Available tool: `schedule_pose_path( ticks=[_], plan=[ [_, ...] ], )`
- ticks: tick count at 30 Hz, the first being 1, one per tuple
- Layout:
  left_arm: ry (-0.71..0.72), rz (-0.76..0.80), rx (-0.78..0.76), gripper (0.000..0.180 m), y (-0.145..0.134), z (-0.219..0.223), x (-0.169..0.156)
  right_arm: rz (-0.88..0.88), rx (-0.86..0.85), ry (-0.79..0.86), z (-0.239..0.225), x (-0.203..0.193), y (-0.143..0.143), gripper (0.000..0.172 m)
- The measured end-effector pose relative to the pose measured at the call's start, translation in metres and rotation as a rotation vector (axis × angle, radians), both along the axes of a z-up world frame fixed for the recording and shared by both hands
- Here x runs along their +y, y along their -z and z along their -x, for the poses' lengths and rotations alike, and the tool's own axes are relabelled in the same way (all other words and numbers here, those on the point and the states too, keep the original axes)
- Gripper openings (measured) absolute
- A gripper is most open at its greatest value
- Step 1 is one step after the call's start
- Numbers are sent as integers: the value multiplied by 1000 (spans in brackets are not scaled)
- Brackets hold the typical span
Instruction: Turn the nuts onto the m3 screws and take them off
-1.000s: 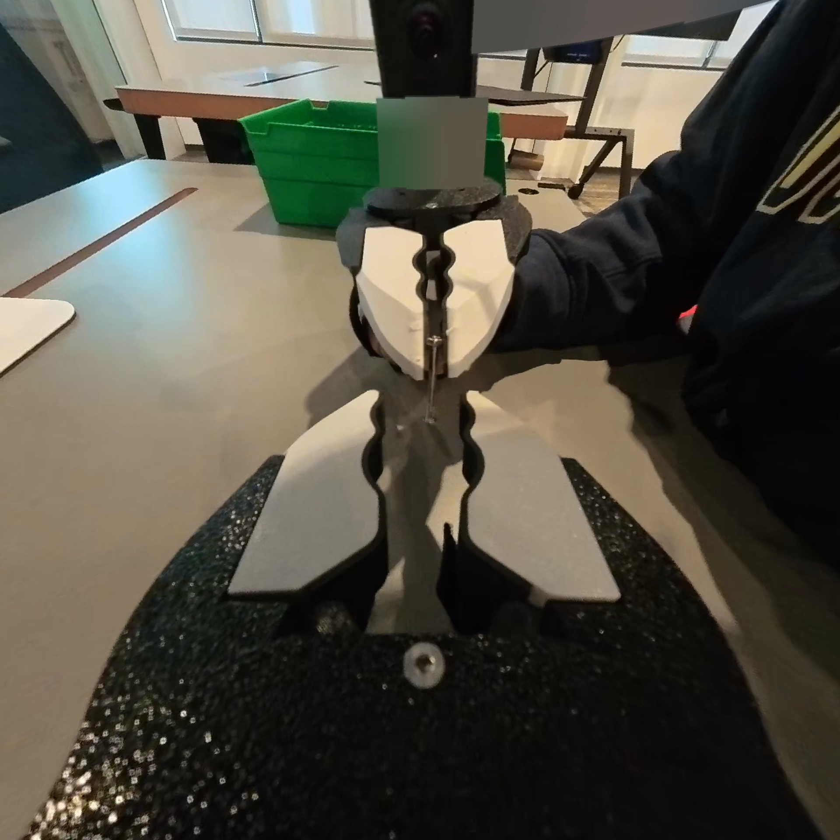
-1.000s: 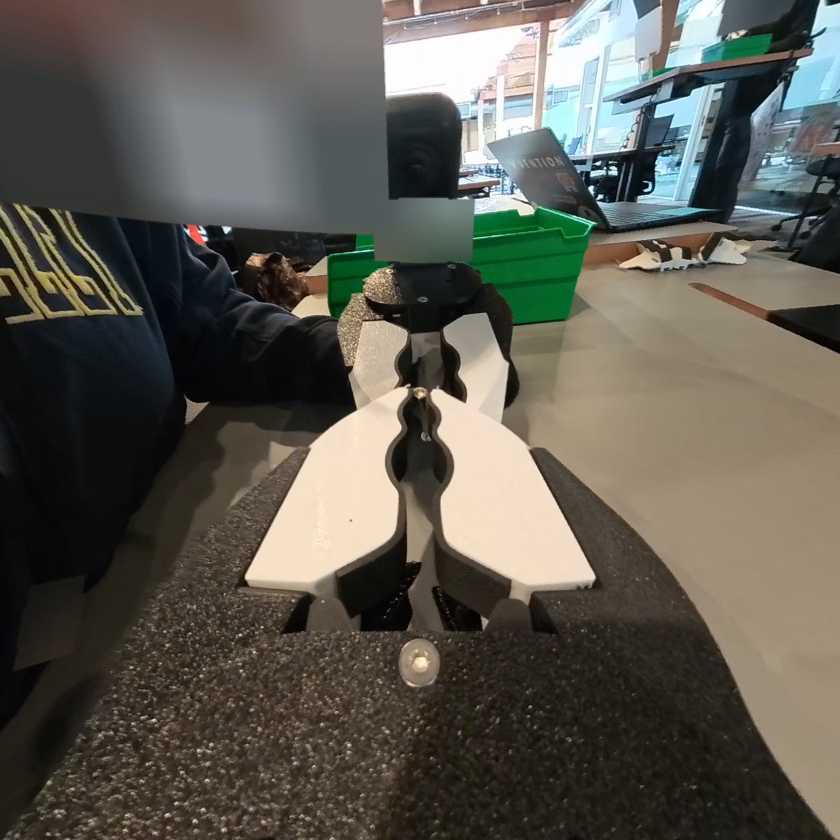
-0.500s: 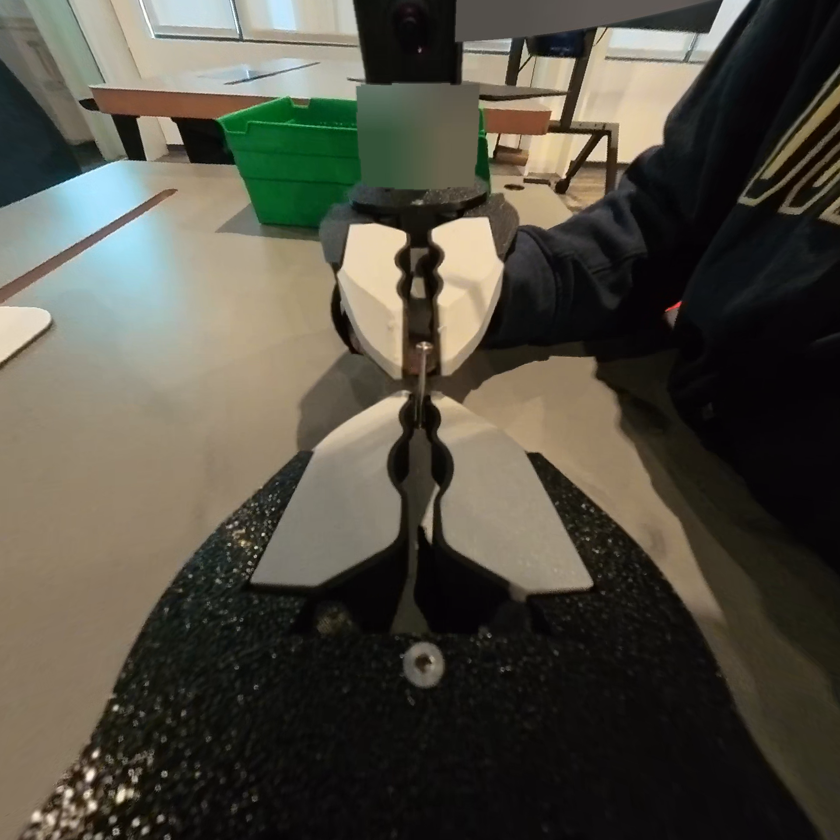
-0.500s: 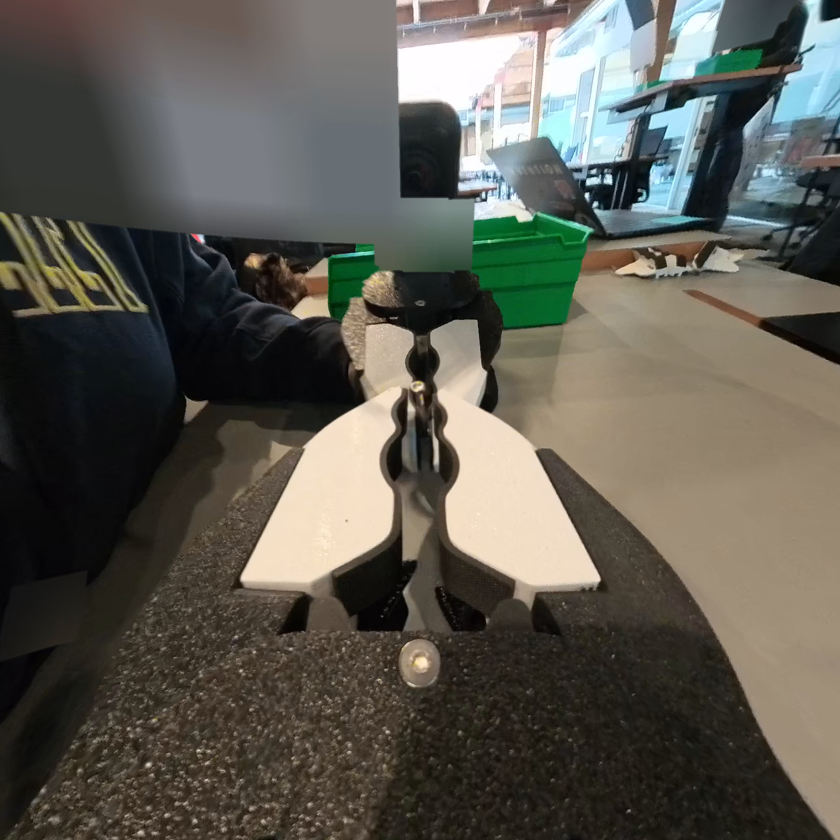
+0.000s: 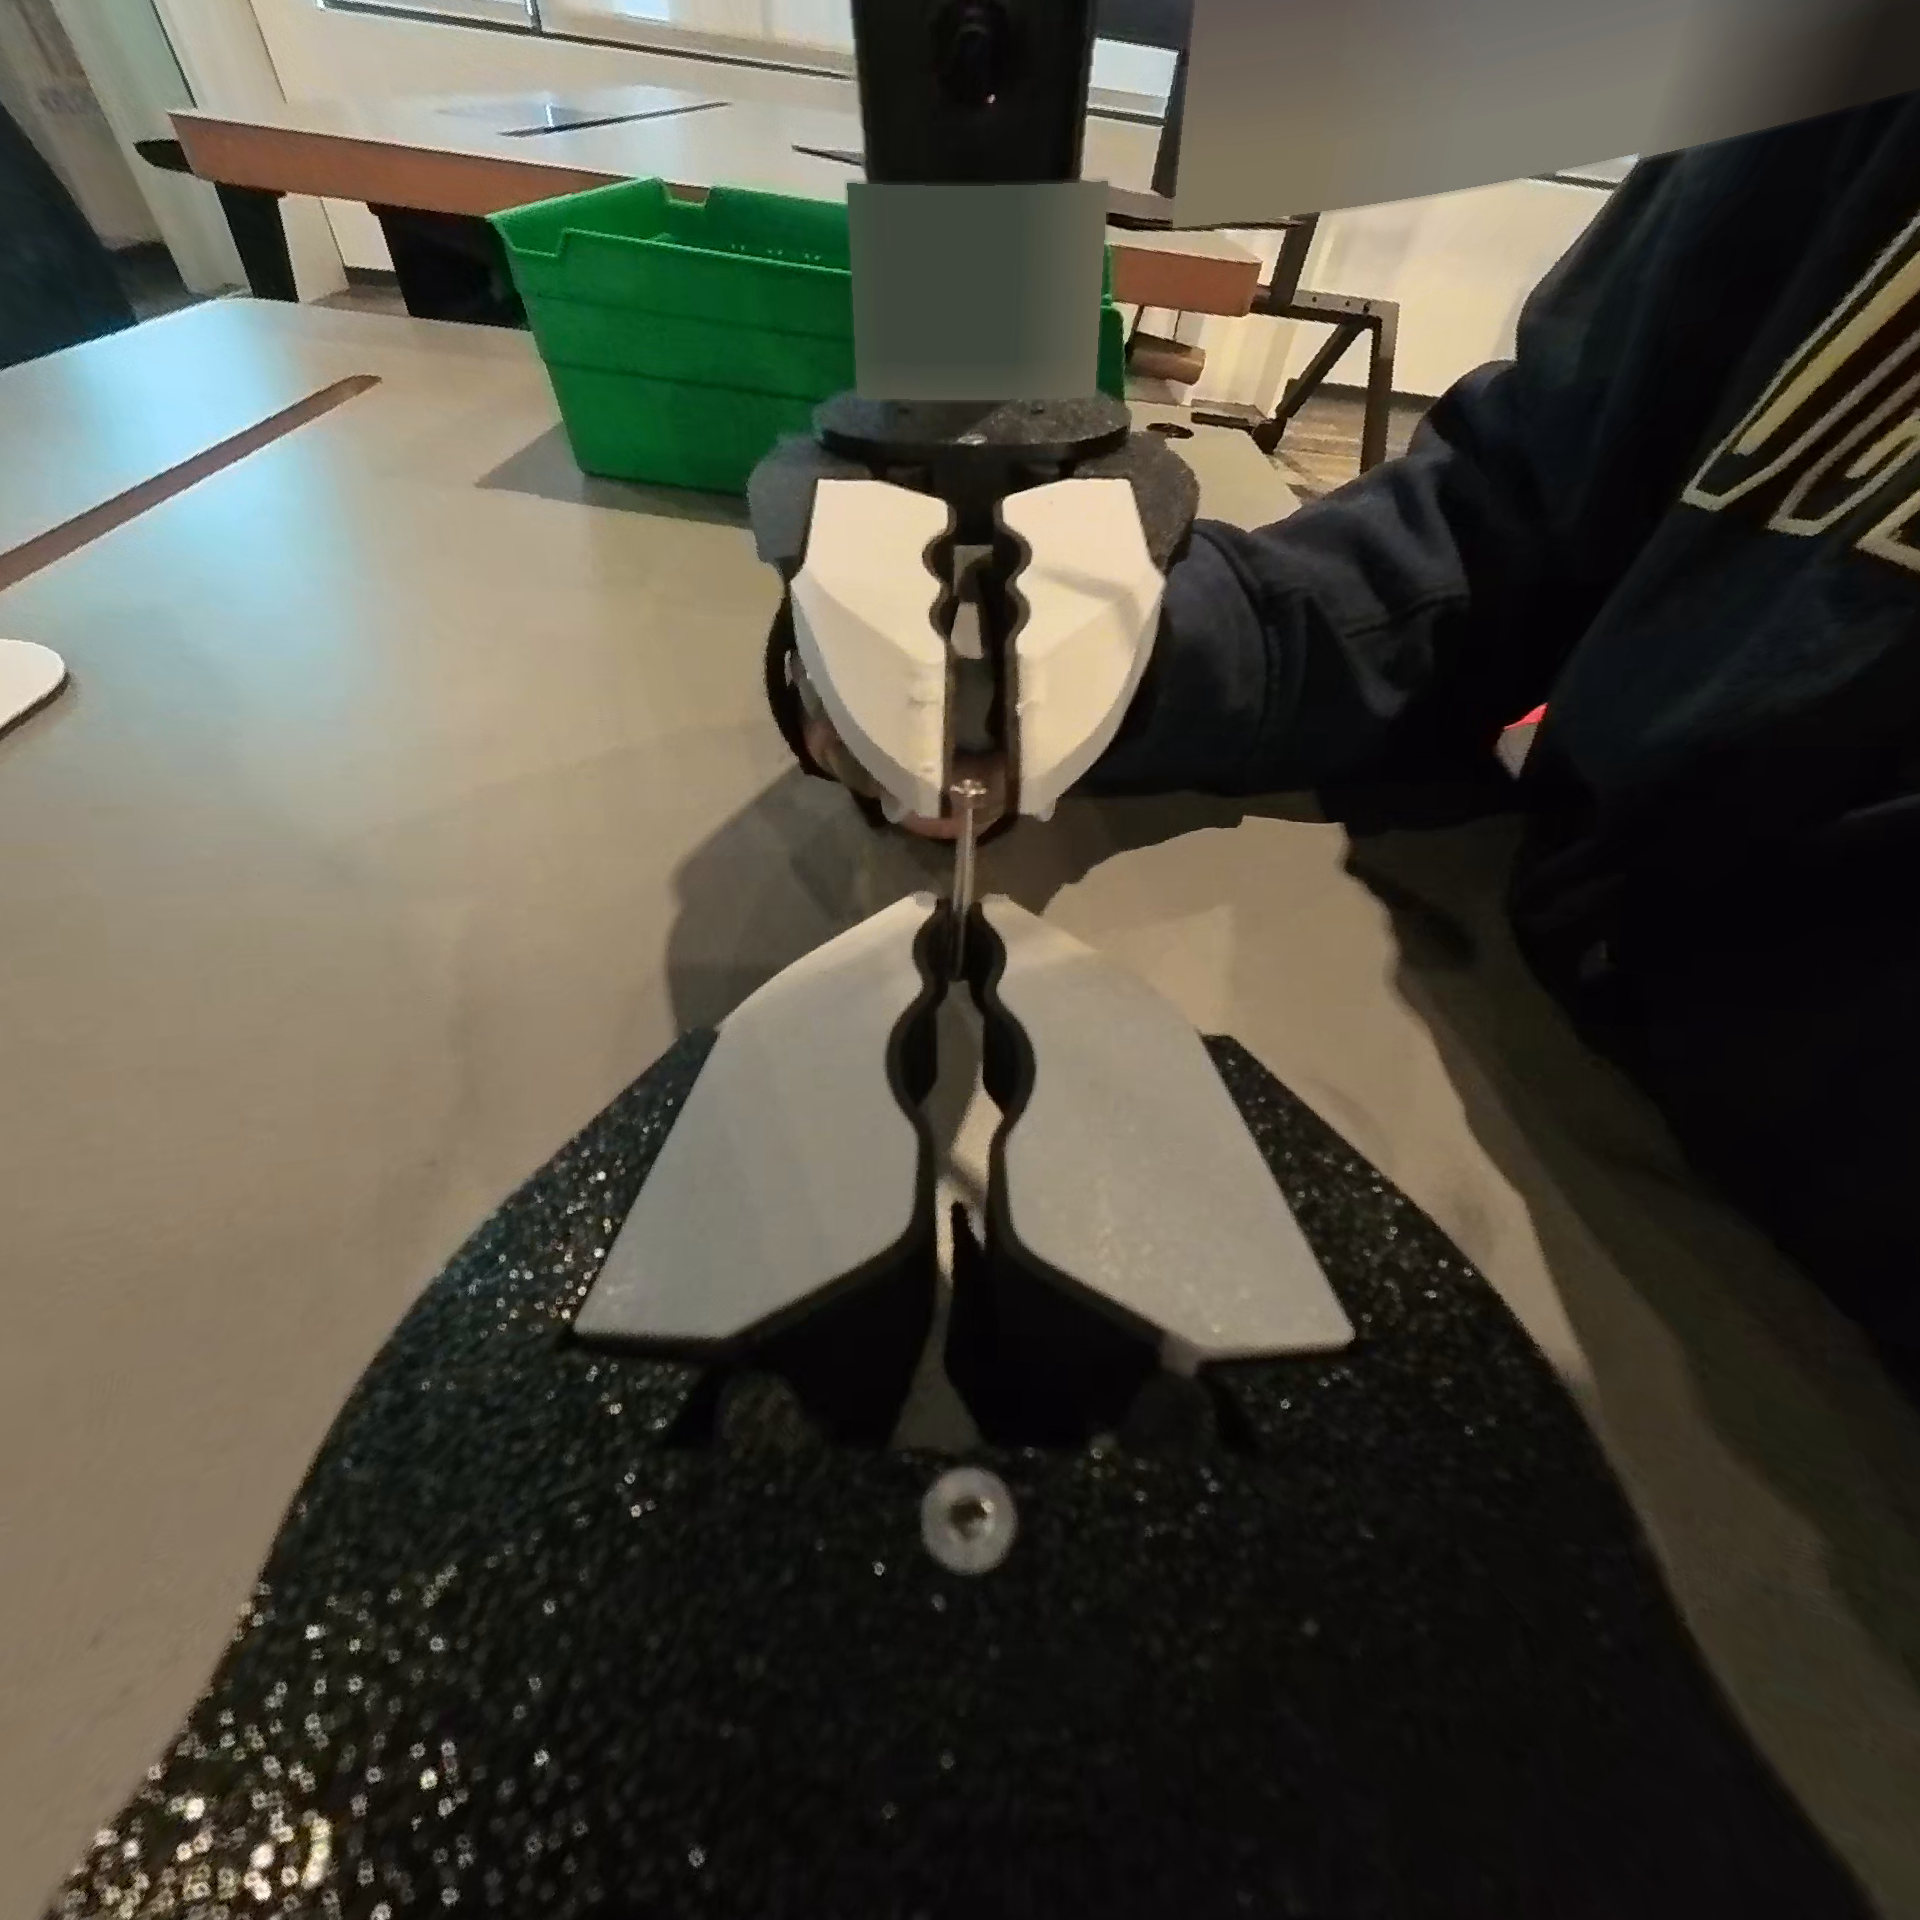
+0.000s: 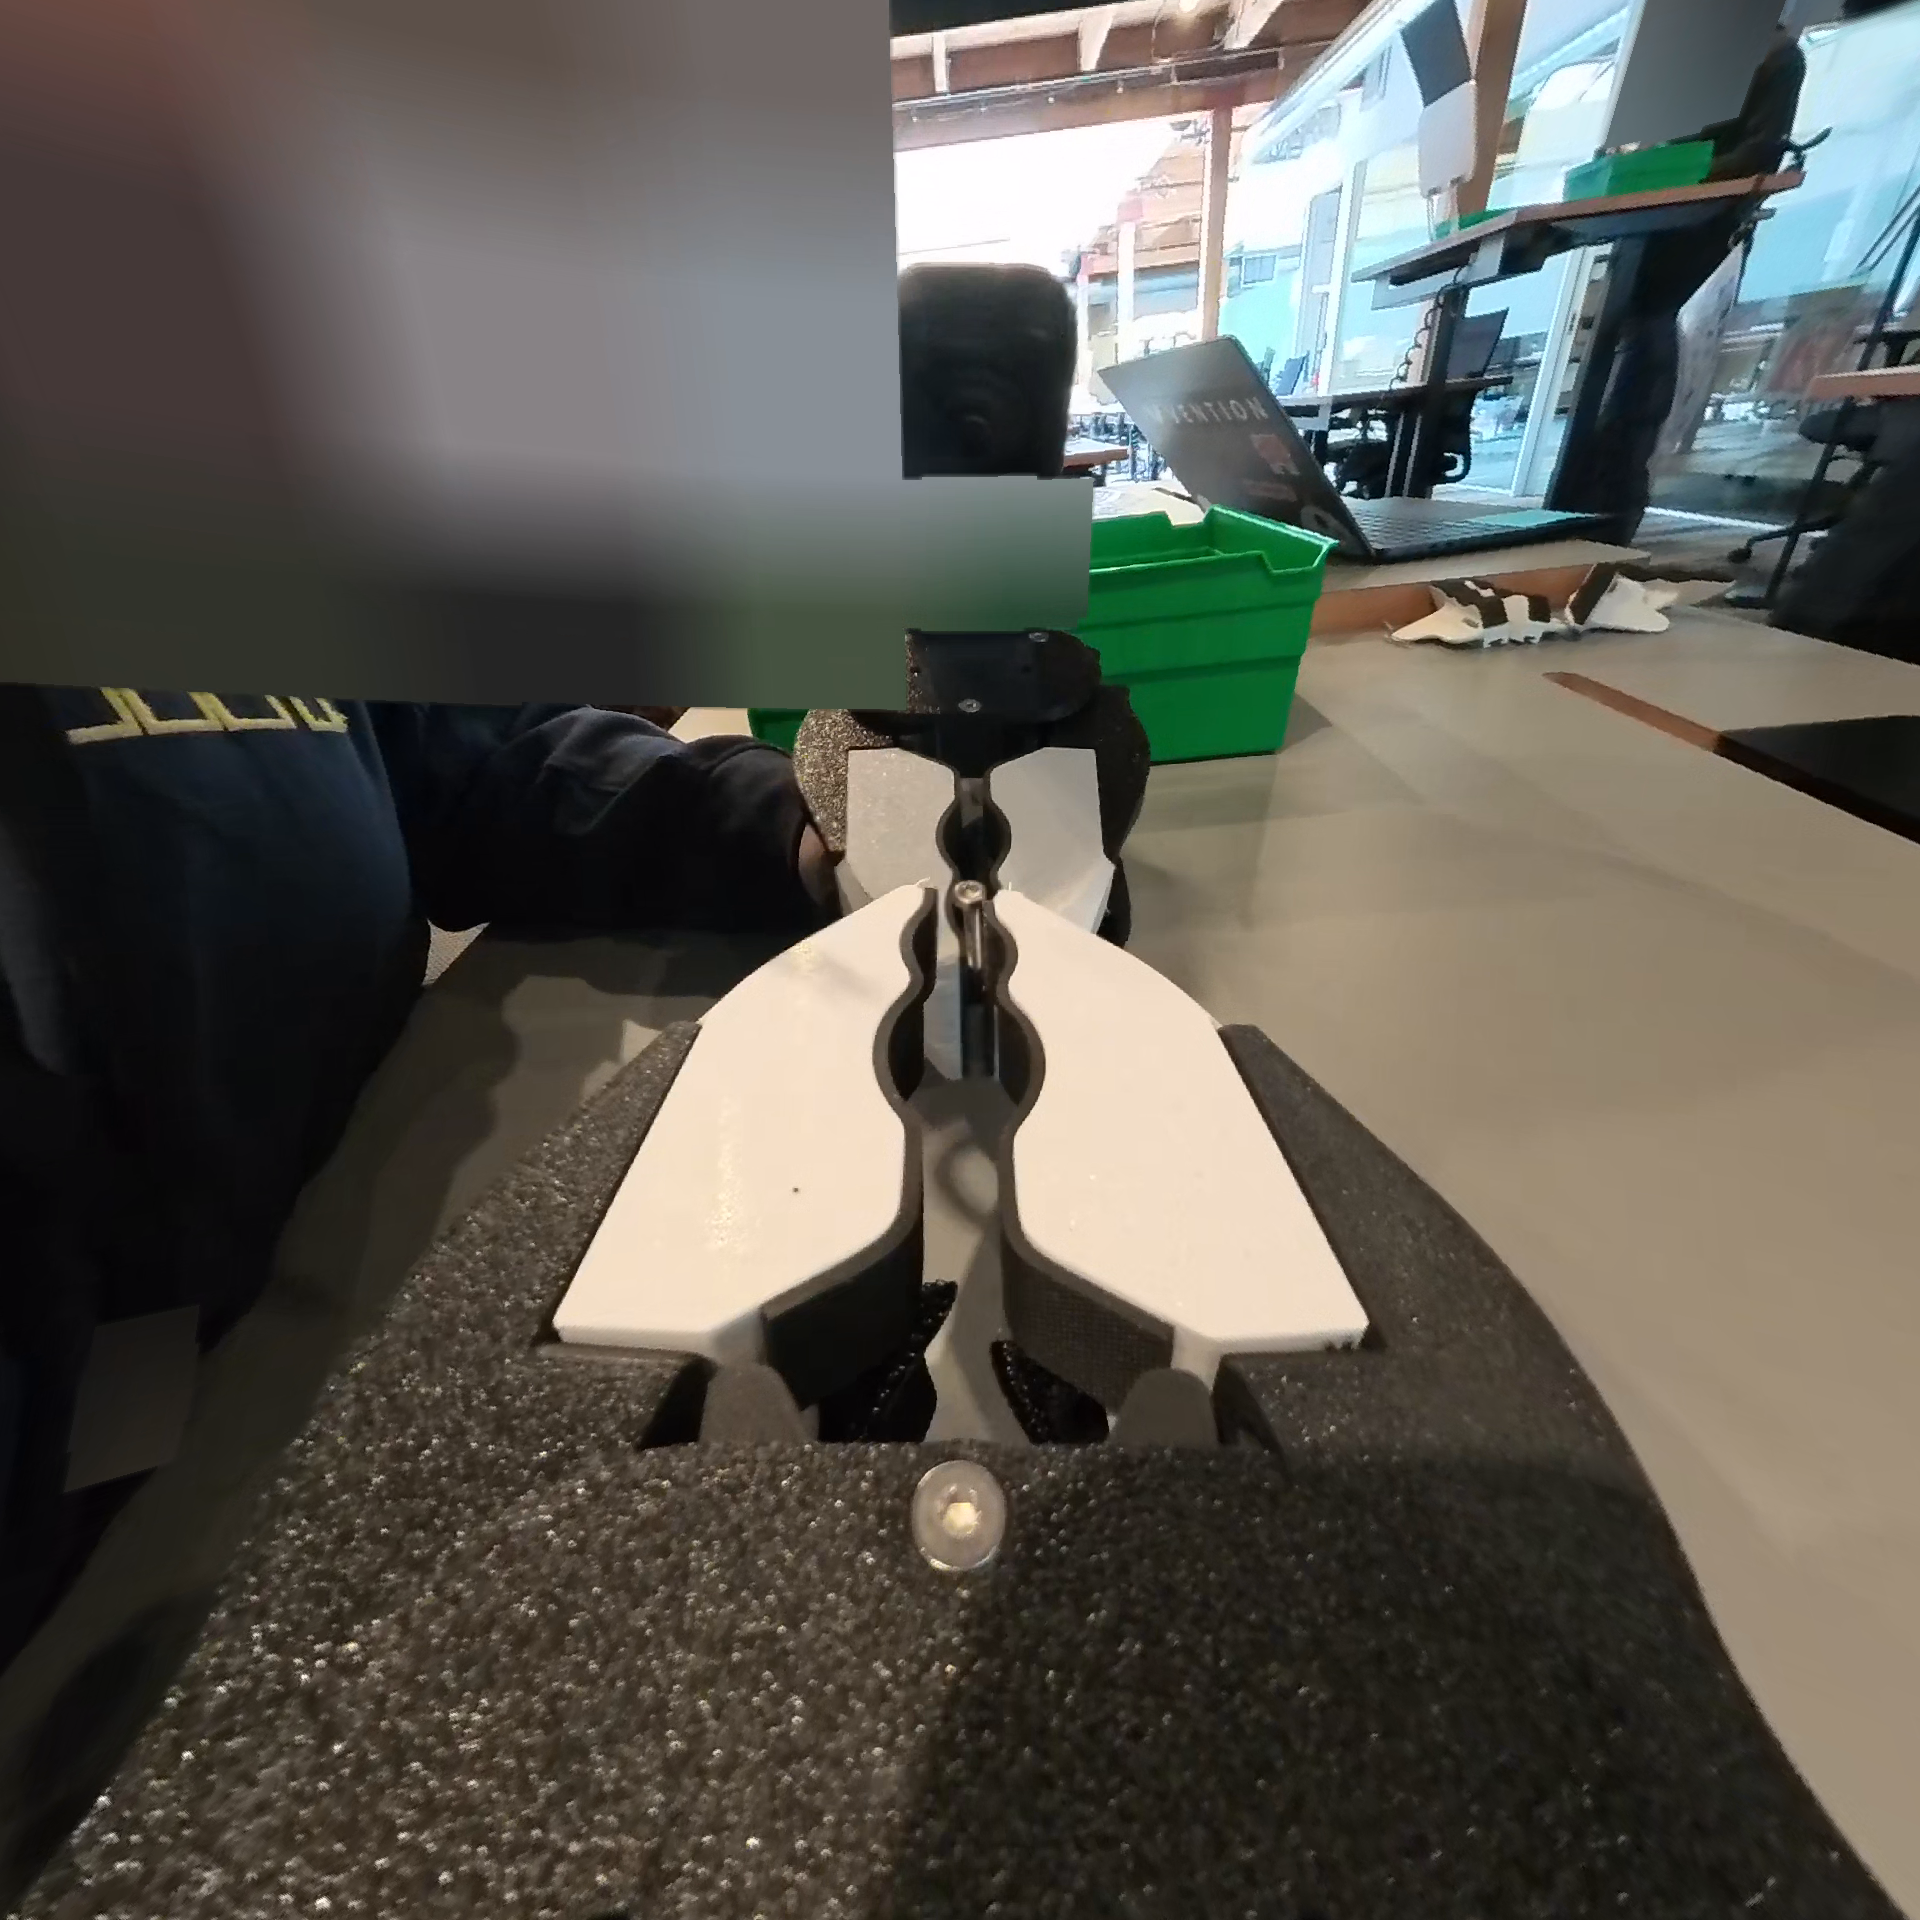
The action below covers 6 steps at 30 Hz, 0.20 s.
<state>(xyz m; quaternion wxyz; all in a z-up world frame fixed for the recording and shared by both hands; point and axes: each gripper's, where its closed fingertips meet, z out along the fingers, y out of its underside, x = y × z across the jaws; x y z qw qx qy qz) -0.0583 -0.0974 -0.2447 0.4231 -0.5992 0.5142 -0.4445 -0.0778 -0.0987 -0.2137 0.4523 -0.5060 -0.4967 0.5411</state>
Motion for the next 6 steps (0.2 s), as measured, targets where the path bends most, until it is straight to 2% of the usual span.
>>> schedule_pose_path(
  ticks=[6],
  plan=[
    [-6, 8, 12, 2, 2, 0, 1, 12, 6, -22, -4, -2, -1, 7]
  ],
)
